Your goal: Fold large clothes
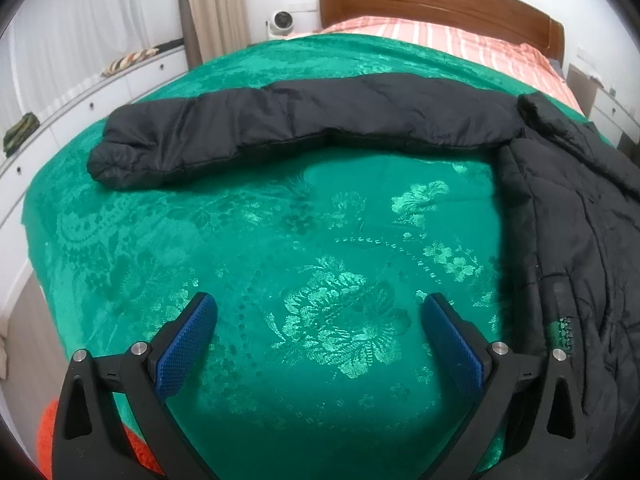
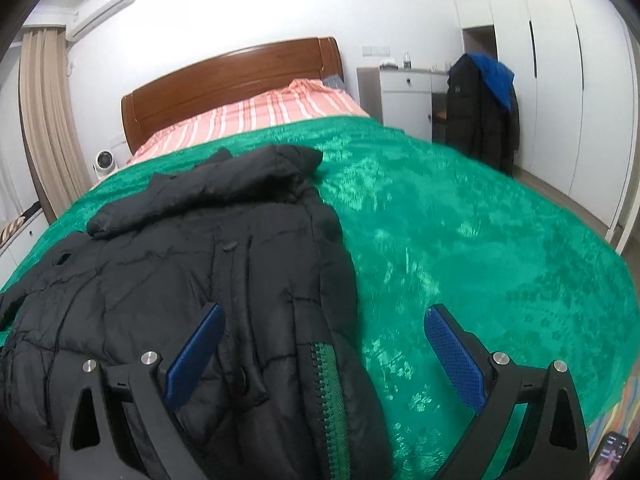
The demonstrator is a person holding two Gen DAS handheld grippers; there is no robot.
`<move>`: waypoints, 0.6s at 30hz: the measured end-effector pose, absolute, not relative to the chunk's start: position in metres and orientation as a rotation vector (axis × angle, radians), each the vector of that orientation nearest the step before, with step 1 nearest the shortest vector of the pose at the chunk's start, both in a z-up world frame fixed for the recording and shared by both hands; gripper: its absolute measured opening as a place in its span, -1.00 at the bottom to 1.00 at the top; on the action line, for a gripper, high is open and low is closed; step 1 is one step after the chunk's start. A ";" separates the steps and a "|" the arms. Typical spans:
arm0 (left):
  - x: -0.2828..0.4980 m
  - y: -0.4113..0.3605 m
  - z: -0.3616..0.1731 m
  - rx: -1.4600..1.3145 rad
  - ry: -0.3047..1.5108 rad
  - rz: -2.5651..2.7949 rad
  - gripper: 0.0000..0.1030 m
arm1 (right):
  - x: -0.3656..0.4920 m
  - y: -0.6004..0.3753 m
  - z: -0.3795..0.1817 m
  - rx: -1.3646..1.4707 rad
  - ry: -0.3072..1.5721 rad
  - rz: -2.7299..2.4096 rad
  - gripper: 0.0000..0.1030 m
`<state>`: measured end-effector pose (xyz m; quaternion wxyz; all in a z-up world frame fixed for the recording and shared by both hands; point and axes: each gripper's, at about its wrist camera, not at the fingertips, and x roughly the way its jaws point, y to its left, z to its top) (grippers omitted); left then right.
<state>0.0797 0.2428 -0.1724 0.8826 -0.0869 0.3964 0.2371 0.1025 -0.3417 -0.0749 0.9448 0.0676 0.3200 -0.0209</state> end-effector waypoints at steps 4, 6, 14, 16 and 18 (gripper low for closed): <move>0.080 0.241 -0.174 -0.178 0.823 0.499 0.99 | 0.107 -0.341 -0.082 0.140 0.681 -0.040 0.92; 0.081 0.240 -0.175 -0.182 0.823 0.499 0.99 | 0.109 -0.339 -0.088 0.140 0.706 -0.042 0.92; 0.083 0.239 -0.176 -0.181 0.822 0.500 0.99 | 0.118 -0.344 -0.107 0.195 0.776 -0.035 0.97; 0.083 0.239 -0.176 -0.181 0.823 0.500 0.99 | 0.117 -0.346 -0.107 0.213 0.782 -0.032 0.98; 0.083 0.240 -0.176 -0.180 0.822 0.500 0.99 | 0.117 -0.348 -0.108 0.224 0.786 -0.031 0.99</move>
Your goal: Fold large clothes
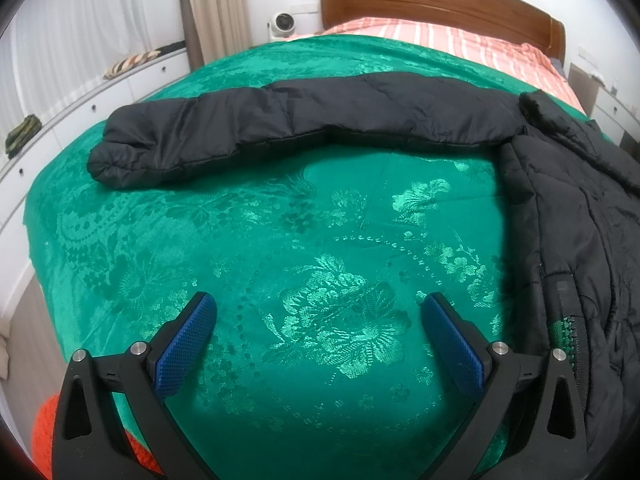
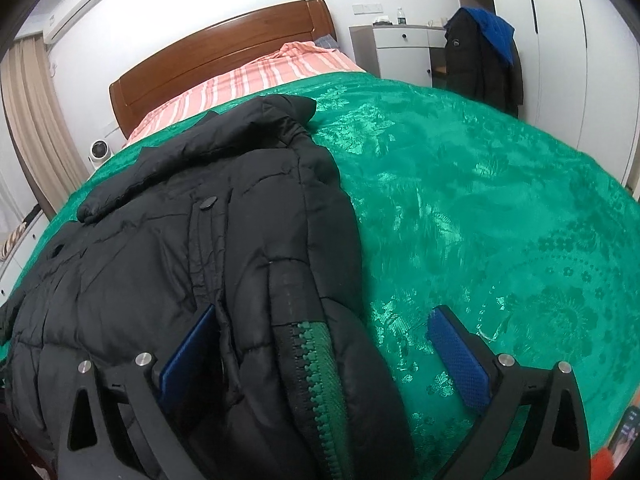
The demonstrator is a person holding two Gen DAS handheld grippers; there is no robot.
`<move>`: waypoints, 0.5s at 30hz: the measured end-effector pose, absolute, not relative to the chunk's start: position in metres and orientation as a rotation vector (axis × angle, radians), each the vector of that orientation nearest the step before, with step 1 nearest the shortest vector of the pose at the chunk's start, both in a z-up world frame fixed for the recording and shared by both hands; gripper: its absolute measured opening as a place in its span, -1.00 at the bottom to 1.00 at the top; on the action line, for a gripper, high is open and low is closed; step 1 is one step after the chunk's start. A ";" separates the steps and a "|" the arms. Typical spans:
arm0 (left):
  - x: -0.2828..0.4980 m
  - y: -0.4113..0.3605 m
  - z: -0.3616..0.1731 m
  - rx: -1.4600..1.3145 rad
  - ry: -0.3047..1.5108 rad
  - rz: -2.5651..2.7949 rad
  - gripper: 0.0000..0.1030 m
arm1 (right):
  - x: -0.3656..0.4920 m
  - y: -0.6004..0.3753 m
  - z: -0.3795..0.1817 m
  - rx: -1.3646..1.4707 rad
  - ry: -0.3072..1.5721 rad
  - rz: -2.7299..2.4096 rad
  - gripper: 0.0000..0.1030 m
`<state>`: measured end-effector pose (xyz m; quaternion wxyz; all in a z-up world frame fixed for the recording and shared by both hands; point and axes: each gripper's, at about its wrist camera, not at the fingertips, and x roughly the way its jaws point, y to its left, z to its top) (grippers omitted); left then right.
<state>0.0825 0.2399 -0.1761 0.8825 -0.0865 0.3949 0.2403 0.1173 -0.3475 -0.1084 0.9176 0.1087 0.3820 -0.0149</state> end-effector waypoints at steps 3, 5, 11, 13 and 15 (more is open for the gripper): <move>0.083 0.239 -0.176 -0.177 0.822 0.503 0.99 | 0.117 -0.348 -0.110 0.224 0.788 -0.031 0.99; 0.083 0.238 -0.176 -0.175 0.822 0.505 0.99 | 0.118 -0.349 -0.110 0.232 0.792 -0.028 0.99; 0.083 0.236 -0.176 -0.168 0.822 0.509 0.99 | 0.119 -0.350 -0.113 0.245 0.802 -0.025 0.99; 0.083 0.236 -0.176 -0.168 0.821 0.510 0.99 | 0.119 -0.350 -0.113 0.243 0.804 -0.026 0.99; 0.083 0.235 -0.176 -0.168 0.822 0.510 0.99 | 0.119 -0.349 -0.113 0.242 0.805 -0.028 0.99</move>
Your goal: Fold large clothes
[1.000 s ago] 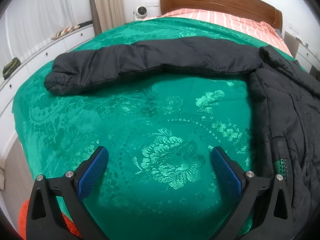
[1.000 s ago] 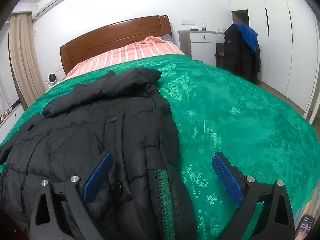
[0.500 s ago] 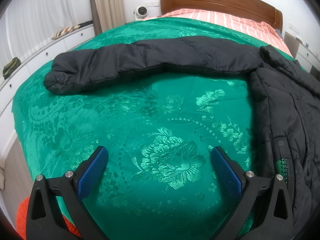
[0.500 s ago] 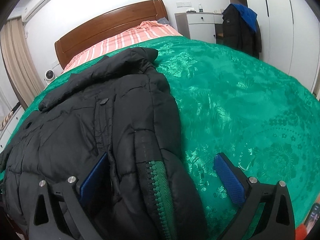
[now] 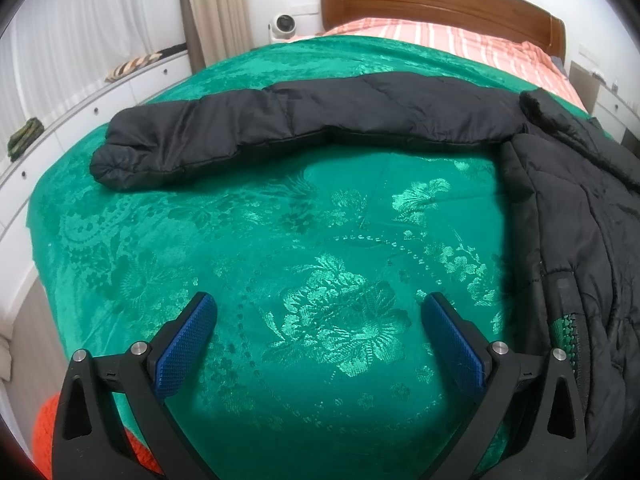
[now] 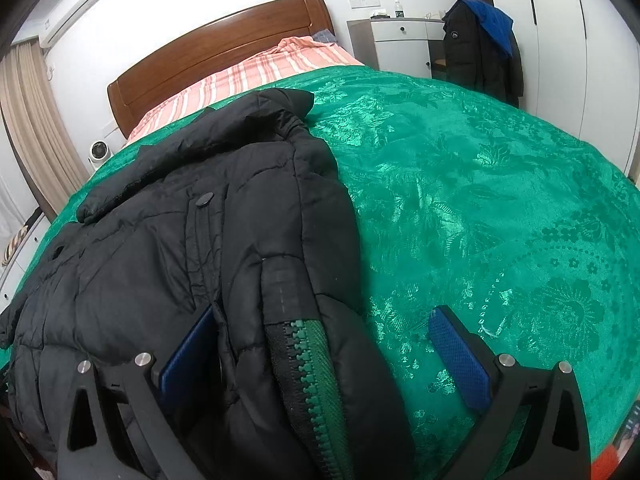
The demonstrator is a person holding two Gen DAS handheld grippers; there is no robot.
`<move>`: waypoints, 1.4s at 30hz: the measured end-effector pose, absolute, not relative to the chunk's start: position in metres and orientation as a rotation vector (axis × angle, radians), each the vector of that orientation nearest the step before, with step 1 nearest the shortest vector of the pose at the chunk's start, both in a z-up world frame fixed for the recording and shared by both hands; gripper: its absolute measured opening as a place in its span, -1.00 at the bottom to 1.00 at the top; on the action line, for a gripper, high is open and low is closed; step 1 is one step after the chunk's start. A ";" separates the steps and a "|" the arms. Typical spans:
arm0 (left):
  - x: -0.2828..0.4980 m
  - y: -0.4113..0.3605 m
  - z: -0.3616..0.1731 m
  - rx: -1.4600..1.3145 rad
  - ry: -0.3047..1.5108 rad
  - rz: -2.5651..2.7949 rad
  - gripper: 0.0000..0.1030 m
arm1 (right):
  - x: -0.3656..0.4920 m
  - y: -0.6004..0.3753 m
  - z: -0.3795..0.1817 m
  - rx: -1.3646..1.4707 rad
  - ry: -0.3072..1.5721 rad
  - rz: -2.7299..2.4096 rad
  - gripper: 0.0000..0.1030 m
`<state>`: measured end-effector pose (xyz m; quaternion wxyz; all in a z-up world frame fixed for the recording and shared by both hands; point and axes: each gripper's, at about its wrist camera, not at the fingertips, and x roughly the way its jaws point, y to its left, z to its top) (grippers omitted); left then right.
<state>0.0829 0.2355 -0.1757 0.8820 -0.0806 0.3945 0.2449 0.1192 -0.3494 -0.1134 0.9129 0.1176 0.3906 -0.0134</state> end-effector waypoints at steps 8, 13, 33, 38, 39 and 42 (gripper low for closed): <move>0.083 0.235 -0.176 -0.168 0.821 0.510 0.99 | 0.121 -0.349 -0.115 0.238 0.809 -0.031 0.99; 0.083 0.235 -0.176 -0.168 0.821 0.509 0.99 | 0.122 -0.349 -0.116 0.233 0.811 -0.034 0.99; 0.083 0.235 -0.176 -0.169 0.822 0.510 0.99 | 0.123 -0.348 -0.117 0.224 0.813 -0.037 0.99; 0.084 0.236 -0.176 -0.177 0.838 0.504 0.99 | 0.123 -0.348 -0.117 0.226 0.813 -0.036 0.99; 0.086 0.238 -0.175 -0.187 0.856 0.500 0.99 | 0.123 -0.348 -0.117 0.225 0.813 -0.036 0.99; 0.087 0.248 -0.164 -0.282 0.908 0.464 0.99 | 0.124 -0.348 -0.118 0.227 0.815 -0.034 0.99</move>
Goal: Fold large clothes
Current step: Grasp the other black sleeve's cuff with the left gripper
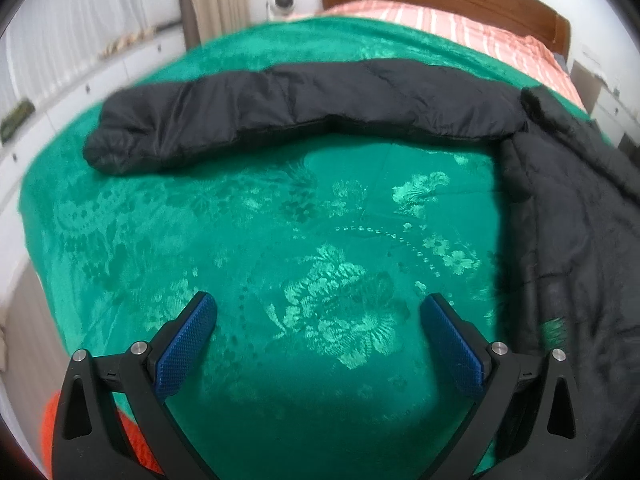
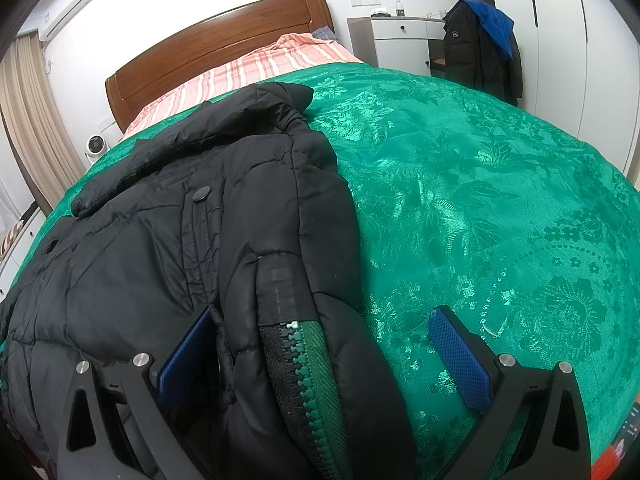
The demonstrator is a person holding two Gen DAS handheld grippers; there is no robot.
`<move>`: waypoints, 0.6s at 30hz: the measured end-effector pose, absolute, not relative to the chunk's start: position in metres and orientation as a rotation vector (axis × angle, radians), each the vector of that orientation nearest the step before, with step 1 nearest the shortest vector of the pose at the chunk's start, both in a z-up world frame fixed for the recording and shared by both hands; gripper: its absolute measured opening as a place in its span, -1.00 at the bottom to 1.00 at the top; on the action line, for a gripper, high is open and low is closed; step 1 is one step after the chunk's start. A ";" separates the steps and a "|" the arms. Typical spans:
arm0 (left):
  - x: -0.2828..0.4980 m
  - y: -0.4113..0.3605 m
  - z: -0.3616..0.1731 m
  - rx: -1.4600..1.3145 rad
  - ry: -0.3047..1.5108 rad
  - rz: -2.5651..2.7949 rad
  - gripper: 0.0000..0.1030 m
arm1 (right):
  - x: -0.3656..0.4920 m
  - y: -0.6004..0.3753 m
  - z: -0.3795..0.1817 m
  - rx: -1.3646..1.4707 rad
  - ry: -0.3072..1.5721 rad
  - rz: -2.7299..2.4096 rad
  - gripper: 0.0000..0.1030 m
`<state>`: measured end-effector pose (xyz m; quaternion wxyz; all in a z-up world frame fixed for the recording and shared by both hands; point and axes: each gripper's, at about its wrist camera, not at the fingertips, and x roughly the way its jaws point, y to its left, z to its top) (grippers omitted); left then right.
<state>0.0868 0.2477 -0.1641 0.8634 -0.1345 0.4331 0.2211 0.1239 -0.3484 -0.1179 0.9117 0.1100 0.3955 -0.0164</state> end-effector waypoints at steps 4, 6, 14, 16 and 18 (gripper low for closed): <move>0.077 0.271 -0.142 -0.436 0.815 0.420 0.99 | 0.124 -0.348 -0.119 0.220 0.814 -0.036 0.99; 0.078 0.291 -0.134 -0.519 0.774 0.414 0.99 | 0.124 -0.347 -0.119 0.214 0.813 -0.039 0.99; 0.103 0.421 -0.164 -1.010 0.621 0.462 0.99 | 0.122 -0.345 -0.120 0.193 0.808 -0.051 0.99; 0.105 0.438 -0.168 -1.054 0.548 0.513 0.73 | 0.122 -0.344 -0.120 0.189 0.805 -0.054 0.99; 0.110 0.447 -0.168 -1.048 0.544 0.581 -0.45 | 0.122 -0.343 -0.120 0.187 0.804 -0.056 0.99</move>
